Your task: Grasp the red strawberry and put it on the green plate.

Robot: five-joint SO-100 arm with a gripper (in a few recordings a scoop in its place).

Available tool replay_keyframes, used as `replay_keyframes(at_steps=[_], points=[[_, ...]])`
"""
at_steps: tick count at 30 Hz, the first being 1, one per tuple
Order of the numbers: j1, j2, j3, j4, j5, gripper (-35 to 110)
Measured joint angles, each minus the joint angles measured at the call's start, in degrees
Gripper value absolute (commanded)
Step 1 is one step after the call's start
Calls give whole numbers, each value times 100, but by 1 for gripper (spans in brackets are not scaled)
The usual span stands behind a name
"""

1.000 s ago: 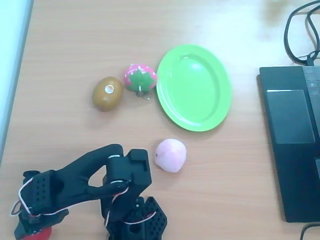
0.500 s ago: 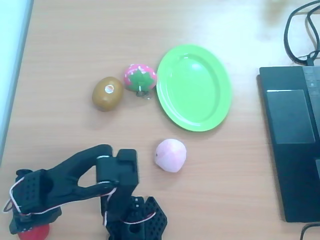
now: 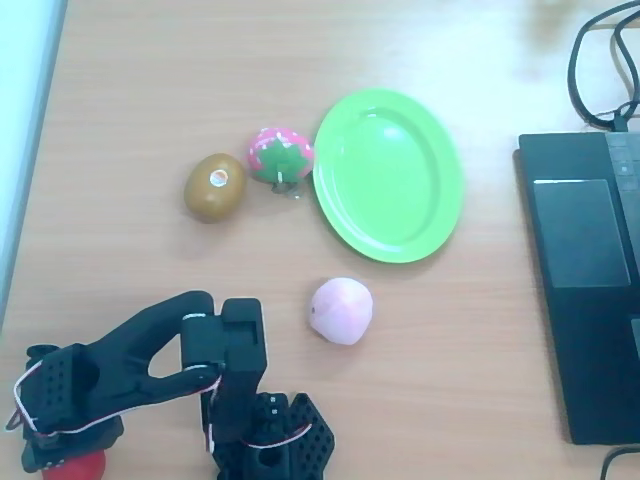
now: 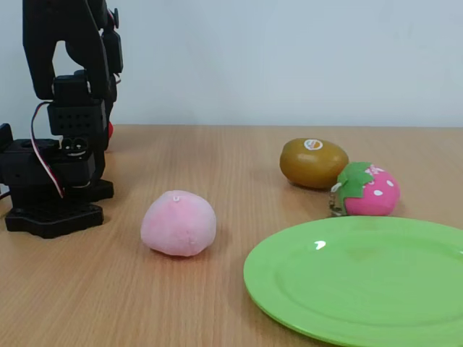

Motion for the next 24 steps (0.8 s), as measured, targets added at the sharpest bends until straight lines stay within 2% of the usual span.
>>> replay_keyframes(at_steps=[16,24], points=[[-290,0,-9,132,-79,44],[-360,-26,-18,132,-105,40]])
